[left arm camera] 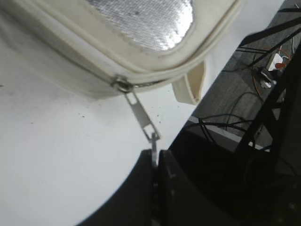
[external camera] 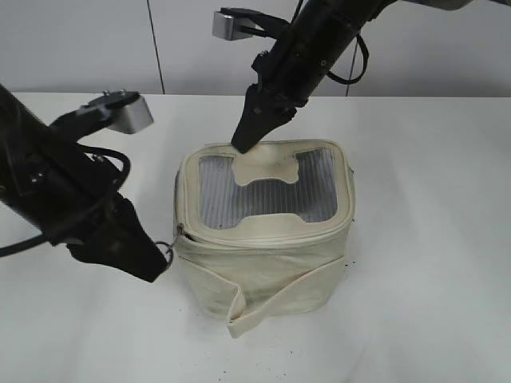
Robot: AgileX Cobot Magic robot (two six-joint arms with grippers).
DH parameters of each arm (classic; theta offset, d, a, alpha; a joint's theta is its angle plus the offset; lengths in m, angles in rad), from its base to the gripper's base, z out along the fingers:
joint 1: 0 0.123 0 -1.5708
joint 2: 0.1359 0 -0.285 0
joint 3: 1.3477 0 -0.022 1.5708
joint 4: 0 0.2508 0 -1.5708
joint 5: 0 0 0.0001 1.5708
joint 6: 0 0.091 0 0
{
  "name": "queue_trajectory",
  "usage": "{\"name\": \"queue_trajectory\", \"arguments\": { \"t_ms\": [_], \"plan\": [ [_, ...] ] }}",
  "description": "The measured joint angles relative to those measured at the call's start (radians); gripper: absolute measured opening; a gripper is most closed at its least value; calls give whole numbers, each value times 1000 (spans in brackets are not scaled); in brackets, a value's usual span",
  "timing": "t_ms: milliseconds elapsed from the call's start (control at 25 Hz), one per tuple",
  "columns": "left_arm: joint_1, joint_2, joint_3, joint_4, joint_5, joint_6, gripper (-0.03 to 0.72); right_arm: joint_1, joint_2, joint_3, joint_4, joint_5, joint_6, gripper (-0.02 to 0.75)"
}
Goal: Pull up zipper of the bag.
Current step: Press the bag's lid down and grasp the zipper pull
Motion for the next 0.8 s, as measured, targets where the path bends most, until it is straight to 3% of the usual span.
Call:
{"name": "queue_trajectory", "arguments": {
  "t_ms": [280,440,600,800],
  "plan": [
    [-239,1,2,32,-169,-153,-3,0,0,0,-2,0,4,7],
    [-338,37,2,39,-262,-199,-3,0,0,0,-3,0,6,7],
    [-405,94,2,8,-368,-205,-3,0,0,0,-3,0,12,7],
    [-440,115,2,-64,-461,-206,-3,1,0,0,-3,0,13,7]
  ]
}}
